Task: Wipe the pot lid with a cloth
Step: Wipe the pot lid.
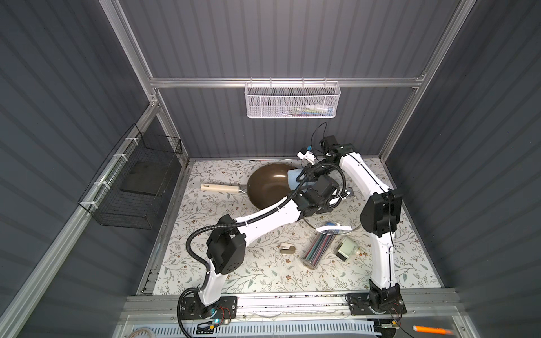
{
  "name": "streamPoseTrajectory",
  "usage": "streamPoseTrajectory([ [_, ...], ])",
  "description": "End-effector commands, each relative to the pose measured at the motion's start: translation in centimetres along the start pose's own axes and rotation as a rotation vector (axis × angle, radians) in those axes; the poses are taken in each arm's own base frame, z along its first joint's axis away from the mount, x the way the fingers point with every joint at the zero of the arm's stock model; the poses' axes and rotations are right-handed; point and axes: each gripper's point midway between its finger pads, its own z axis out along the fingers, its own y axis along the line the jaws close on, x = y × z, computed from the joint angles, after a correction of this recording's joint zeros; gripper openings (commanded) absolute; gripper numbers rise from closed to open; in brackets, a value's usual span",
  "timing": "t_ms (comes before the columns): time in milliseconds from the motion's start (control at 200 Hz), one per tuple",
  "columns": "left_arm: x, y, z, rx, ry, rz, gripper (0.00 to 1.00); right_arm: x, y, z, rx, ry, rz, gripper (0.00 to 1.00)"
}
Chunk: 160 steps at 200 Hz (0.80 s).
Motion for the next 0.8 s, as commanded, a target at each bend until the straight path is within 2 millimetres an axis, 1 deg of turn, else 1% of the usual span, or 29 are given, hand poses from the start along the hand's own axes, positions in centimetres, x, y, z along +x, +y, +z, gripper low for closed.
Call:
streamPoseTrajectory([
  [0, -5.0, 5.6, -3.3, -0.196, -0.163, -0.044, 0.0, 1.1, -1.4, -0.2, 0.075, 0.048, 0.006, 0.0],
  [125, -4.6, 6.0, -3.0, -0.224, -0.144, -0.048, 0.0, 0.4, -2.0, -1.0, 0.131, 0.016, 0.006, 0.0],
  [215, -4.4, 6.0, -2.8, -0.235, -0.138, -0.052, 0.0, -0.4, -2.6, -2.0, 0.161, -0.027, 0.024, 0.0],
  [310, -4.1, 6.2, -2.6, -0.248, -0.124, -0.056, 0.0, -1.3, -3.1, -3.8, 0.186, -0.092, 0.042, 0.0],
  [440, -3.9, 6.3, -2.5, -0.257, -0.114, -0.064, 0.0, -1.9, -4.2, -6.5, 0.227, -0.18, 0.078, 0.0],
  [500, -3.8, 6.3, -2.4, -0.256, -0.117, -0.074, 0.0, -2.2, -5.0, -7.8, 0.249, -0.233, 0.111, 0.0],
  [580, -3.7, 6.4, -2.1, -0.257, -0.112, -0.087, 0.0, -2.2, -5.8, -9.4, 0.242, -0.291, 0.165, 0.0],
  [660, -3.5, 6.7, -1.8, -0.261, -0.107, -0.105, 0.0, -2.2, -6.2, -11.0, 0.248, -0.344, 0.194, 0.0],
  [795, -3.0, 7.8, -1.5, -0.265, -0.111, -0.157, 0.0, -1.2, -6.8, -13.3, 0.287, -0.411, 0.241, 0.0],
])
